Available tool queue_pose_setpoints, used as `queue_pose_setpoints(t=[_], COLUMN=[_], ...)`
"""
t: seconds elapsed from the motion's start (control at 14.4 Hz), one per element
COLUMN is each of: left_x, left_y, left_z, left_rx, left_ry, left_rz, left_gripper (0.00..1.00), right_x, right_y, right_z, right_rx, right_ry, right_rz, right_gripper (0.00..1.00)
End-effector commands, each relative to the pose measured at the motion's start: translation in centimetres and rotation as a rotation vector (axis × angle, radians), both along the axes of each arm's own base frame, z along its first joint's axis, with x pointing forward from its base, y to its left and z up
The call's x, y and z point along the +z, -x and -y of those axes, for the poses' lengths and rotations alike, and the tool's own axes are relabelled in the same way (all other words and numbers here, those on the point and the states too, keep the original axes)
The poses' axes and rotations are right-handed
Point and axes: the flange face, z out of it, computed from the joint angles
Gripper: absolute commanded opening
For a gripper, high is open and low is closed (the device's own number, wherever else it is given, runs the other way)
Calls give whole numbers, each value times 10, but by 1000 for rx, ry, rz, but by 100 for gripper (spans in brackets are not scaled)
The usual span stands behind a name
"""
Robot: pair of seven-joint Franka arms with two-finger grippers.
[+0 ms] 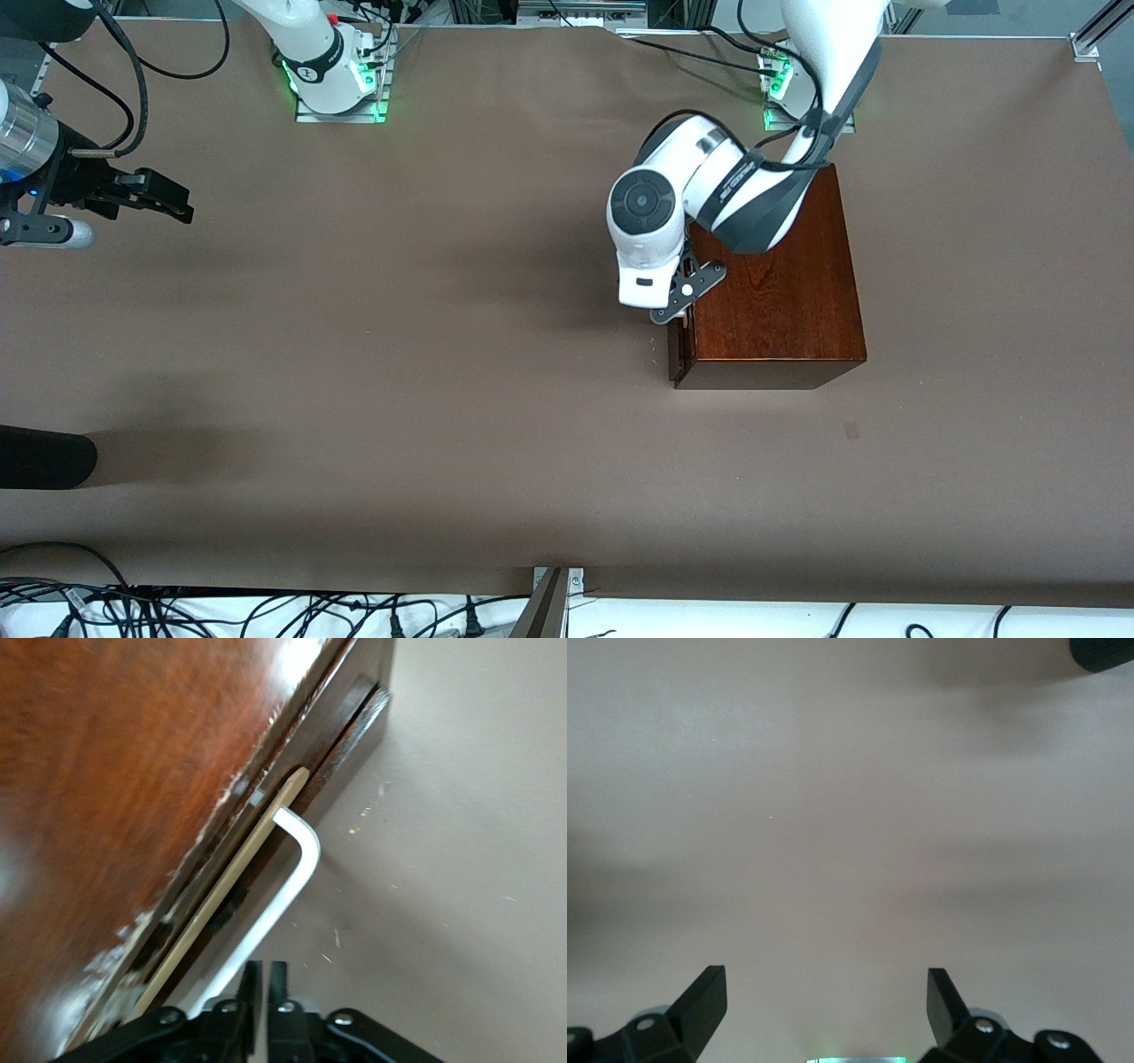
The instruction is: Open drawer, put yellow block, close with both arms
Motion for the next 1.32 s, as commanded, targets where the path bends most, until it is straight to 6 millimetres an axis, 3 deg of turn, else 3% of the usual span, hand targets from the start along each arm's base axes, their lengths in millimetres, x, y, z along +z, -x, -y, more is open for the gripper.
queue_pose_setpoints(t=[0.0,0.14,0.28,0.42,0.62,0.9,1.25], left_x=[53,89,121,152,191,231,251], left_y=[19,27,27,22,10,11,13], left_z=[5,5,-14,-46,-118,-200,-312], left_rx=[-33,-36,-79,-158,-254,-385,-586], left_ry=[64,97,119,157,180,183,230], left_rz=[16,56,58,41,12,-13,-7], left_gripper=[100,100,100,100,100,100,100], right_x=[13,13,12,13,11,16,16], right_y=[3,3,3,3,3,8,8], right_z=[-1,-1,-3,-8,-11,-13,-19], right_rx=[-6,-5,-3,4,8,3,12], right_ry=[-7,-7,-9,-10,-9,-10,-10], right_rz=[35,39,32,37,34,31,34], right_gripper=[100,100,100,100,100,100,100])
